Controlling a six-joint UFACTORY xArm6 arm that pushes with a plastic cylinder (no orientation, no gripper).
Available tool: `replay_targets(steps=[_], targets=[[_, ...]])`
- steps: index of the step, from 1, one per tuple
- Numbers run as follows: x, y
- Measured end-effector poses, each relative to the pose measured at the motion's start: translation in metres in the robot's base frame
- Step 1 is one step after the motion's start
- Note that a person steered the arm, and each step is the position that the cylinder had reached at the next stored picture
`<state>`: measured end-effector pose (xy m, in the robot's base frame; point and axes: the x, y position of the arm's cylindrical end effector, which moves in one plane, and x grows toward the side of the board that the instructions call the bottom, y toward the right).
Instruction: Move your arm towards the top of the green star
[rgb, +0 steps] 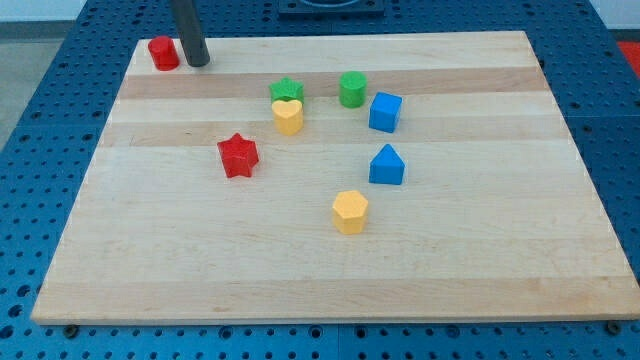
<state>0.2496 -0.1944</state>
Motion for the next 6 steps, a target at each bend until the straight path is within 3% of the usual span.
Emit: replay_targets(steps=[3,6], targets=[[0.021,0.004],[0.036,0.049]])
